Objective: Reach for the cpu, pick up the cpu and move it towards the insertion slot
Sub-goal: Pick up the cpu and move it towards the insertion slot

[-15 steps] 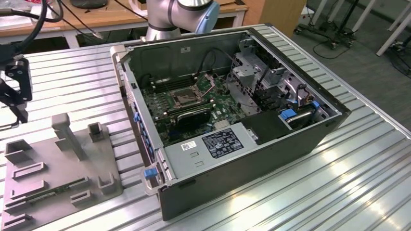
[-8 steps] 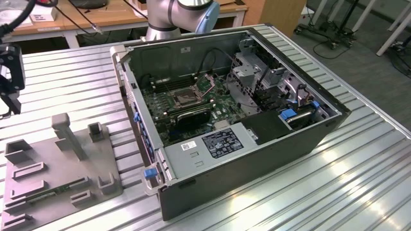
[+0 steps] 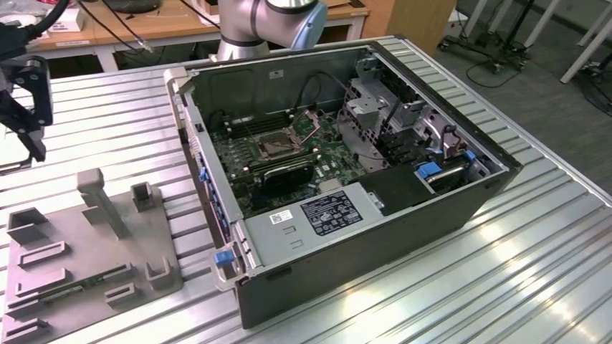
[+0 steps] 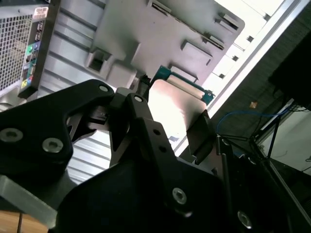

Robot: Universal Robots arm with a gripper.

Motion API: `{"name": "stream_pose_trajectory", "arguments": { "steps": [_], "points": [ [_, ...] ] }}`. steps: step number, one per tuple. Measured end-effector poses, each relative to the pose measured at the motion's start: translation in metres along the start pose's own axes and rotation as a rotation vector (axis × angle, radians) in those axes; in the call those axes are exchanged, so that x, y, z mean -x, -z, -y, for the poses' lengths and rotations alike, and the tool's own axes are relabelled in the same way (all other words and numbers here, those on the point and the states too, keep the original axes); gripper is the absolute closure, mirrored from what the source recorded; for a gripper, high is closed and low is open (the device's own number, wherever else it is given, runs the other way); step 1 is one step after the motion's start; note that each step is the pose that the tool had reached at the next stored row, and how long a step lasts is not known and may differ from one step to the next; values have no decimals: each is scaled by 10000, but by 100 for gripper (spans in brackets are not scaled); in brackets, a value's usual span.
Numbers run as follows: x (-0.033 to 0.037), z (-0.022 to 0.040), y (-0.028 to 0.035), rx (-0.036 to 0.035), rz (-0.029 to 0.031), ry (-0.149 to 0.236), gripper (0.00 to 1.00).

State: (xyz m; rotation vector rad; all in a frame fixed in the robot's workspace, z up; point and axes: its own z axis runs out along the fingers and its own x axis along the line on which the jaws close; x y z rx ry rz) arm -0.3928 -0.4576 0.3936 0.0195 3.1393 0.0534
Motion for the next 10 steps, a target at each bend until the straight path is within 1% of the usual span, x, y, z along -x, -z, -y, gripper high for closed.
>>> {"name": "stream_pose_trajectory", "arguments": {
  "steps": [2, 6, 10],
  "points": [
    [31, -1, -1, 1, 1, -1, 45],
    [71, -1, -1, 0, 0, -1, 45],
    [87, -1, -1, 0, 1, -2, 45]
  ]
}}
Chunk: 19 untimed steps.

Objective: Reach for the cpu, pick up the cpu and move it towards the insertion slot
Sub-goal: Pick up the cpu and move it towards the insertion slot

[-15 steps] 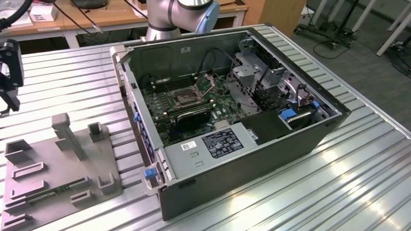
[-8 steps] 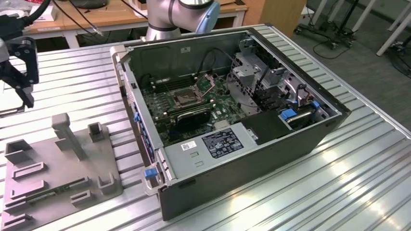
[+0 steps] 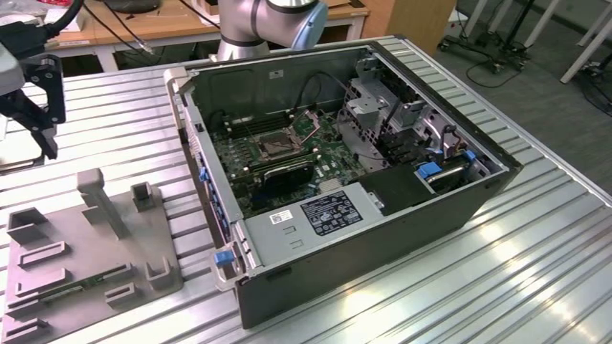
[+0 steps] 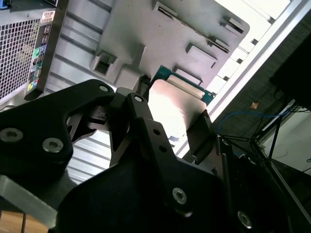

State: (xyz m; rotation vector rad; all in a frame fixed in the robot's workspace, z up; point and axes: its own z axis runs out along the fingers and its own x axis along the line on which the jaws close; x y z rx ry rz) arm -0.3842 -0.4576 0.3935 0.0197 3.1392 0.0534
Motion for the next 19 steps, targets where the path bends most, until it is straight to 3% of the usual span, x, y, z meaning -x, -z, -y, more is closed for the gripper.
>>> {"name": "stream_pose_trajectory", "arguments": {
  "steps": [19],
  "points": [
    [103, -1, -1, 0, 0, 1, 45]
  ]
}}
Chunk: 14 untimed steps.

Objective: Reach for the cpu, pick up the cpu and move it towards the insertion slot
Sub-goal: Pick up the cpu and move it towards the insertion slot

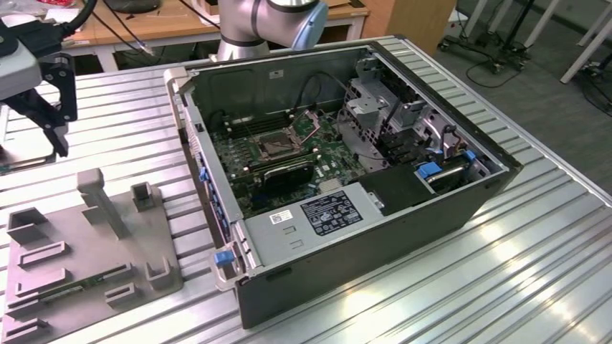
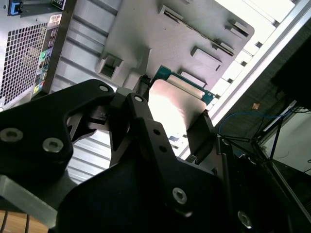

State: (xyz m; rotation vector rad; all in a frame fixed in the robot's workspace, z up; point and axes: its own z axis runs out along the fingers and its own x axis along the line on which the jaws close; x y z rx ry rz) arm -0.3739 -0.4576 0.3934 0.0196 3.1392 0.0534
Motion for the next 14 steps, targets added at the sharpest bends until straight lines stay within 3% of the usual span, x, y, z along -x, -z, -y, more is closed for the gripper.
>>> {"name": "stream_pose_trajectory", "arguments": {
  "steps": [14],
  "points": [
    [133, -1, -6, -1, -1, 0, 45]
  ]
}}
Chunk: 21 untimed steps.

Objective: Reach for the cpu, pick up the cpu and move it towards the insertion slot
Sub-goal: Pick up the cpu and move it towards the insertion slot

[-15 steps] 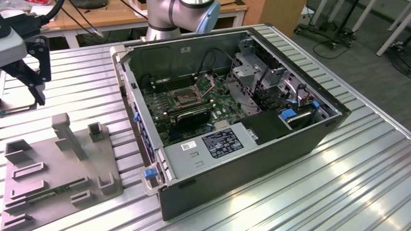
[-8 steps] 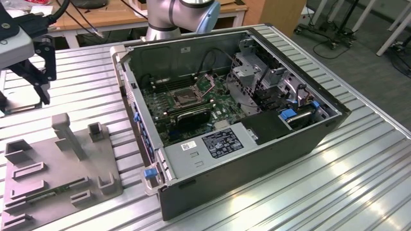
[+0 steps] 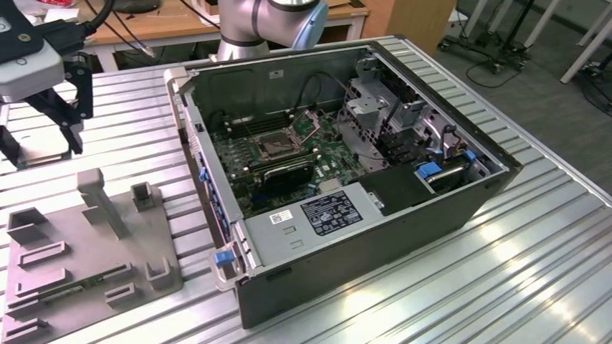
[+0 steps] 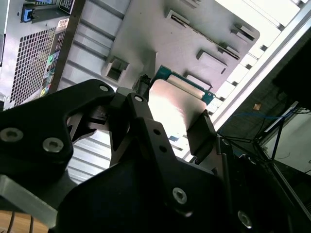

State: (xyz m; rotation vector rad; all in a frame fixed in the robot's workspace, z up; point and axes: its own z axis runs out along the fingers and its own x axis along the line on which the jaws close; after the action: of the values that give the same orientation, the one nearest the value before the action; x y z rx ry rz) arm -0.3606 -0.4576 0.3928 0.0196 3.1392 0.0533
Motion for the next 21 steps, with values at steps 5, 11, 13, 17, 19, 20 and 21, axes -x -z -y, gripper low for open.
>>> {"name": "stream_pose_trajectory", "arguments": {
  "steps": [5, 11, 13, 17, 19, 20, 21],
  "points": [
    [56, -1, -3, 0, 0, 0, 45],
    [121, -1, -6, 0, 0, 0, 45],
    [151, -2, -7, 0, 0, 0, 45],
    [256, -3, -9, 1, 0, 0, 45],
    [312, -4, -10, 0, -1, 0, 45],
    [342, -4, -11, 0, 0, -1, 45],
    [373, -4, -11, 0, 0, -1, 45]
  ]
}}
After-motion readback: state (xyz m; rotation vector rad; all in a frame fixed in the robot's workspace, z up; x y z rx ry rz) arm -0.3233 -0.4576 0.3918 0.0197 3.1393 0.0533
